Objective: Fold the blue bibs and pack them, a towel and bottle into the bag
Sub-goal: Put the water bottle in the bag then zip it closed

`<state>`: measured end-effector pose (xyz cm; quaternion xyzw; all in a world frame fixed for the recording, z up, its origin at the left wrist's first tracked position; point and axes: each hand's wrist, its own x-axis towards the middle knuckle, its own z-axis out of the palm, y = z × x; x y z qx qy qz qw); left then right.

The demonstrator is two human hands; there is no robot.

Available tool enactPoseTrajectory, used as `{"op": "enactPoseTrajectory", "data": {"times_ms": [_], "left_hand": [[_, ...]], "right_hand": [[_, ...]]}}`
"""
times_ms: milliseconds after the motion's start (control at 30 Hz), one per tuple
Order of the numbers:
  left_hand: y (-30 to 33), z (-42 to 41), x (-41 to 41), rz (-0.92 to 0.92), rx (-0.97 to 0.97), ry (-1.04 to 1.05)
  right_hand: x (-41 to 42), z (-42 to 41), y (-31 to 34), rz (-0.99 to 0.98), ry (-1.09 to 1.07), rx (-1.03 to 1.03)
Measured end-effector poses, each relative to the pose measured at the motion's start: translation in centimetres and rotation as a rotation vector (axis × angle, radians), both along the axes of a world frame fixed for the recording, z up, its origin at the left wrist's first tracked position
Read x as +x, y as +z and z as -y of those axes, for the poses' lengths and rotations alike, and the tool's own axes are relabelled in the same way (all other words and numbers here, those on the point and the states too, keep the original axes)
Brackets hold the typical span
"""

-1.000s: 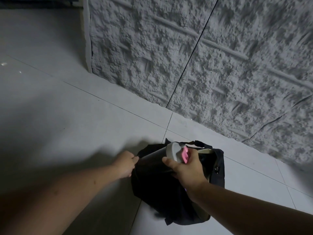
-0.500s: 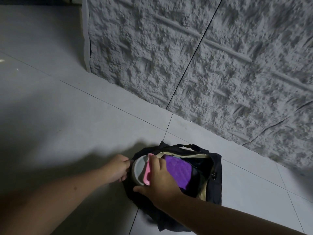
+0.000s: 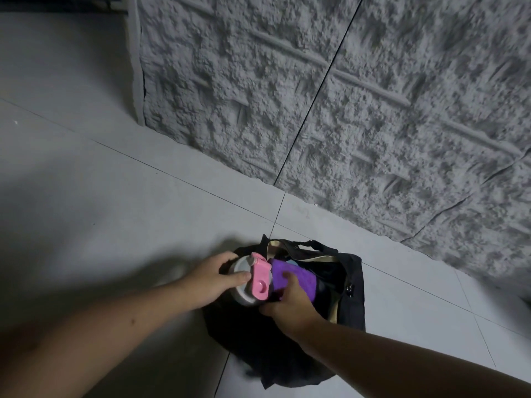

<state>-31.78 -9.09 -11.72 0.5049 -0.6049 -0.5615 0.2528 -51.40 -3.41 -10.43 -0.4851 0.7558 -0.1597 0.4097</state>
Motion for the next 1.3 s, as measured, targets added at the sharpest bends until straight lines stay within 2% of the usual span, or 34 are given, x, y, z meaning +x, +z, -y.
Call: {"op": "enactPoseTrajectory", "data": {"times_ms": [67,167,300,367,433,533,633,767,933,1233,1300], "left_hand": [[0.4,-0.1,-0.2,-0.035,-0.024,0.015],[0.3,-0.6,0.1,-0.03,-0.147,0.01],[-1.4,-1.1,1.1,0.277,-0.393,-0.237],[-1.5,-1.4,1.2,0.333,-0.416,-0.286],[-1.6,-1.3,0.6,0.324,-0.485,-0.301],[-1.5,-0.5,0.5,0.352,-0.549,-0.263],[-1.0,0.6,1.0,0.375,-0.568,-0.265],[-0.1,2.2,2.0,0.37,-0.545,-0.273],[0.1,3.1,2.6,0.456,-0.492,-0.354],[-1.0,3.5,2.5,0.518,-0.504,-0.351],[-0.7,3.8,2.7,0.539,-0.483,-0.37]], "right_hand": [[-0.1,0.5,-0.8,-0.039,0.016,0.077],[0.5,1.3,-0.8,-0.07,0.026,0.088],[1.1,1.6,-0.7,-0.211,0.035,0.134],[1.0,1.6,-0.3,-0.224,0.074,0.143],[0.8,1.6,-0.1,-0.183,0.082,0.125],[1.1,1.4,0.3,0.0,0.029,0.031],[1.5,1.3,1.3,0.189,-0.074,-0.062],[1.7,1.5,2.2,0.4,-0.146,-0.067],[3.2,1.6,1.5,0.422,-0.134,-0.022],[2.6,2.4,1.6,0.289,0.04,0.02],[2.2,2.1,1.6,0.325,0.091,0.034]]}}
